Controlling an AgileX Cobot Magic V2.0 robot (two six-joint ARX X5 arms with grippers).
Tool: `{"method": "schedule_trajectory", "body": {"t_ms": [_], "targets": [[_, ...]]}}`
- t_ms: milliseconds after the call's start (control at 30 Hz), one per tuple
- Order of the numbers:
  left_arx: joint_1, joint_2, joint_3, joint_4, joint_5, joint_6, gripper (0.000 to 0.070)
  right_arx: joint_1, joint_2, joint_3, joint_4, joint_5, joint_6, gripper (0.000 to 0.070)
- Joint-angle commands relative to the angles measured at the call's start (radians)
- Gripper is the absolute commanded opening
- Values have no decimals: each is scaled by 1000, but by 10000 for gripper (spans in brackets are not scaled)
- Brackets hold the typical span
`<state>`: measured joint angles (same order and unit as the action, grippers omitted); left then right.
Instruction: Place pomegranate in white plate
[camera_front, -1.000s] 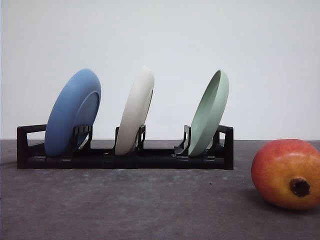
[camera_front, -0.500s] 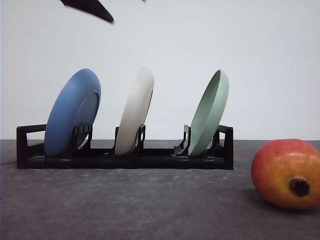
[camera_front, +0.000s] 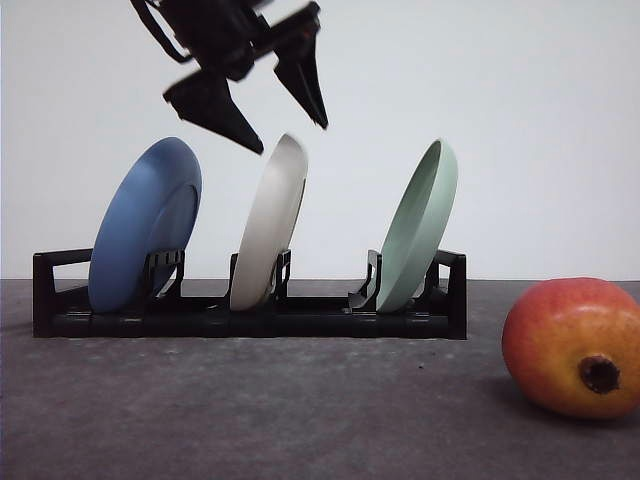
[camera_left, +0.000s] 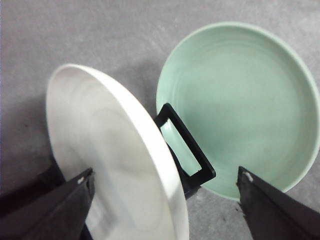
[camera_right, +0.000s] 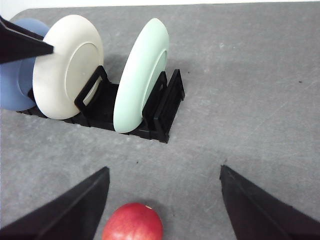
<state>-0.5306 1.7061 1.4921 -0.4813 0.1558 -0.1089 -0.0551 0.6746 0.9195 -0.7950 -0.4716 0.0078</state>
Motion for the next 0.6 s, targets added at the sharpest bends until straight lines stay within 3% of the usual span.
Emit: {"method": "schedule_trajectory", "body": {"t_ms": [0,133,567], "targets": [[-9,29,28,10,-2,-4,543,1,4,19,7,-3,11,444],[-13,47,28,10,-2,-5,514,1,4,19,7,-3,11,444],[-15,47,28,9,34,-11,15,1,4,19,7,-2,11,443]]}}
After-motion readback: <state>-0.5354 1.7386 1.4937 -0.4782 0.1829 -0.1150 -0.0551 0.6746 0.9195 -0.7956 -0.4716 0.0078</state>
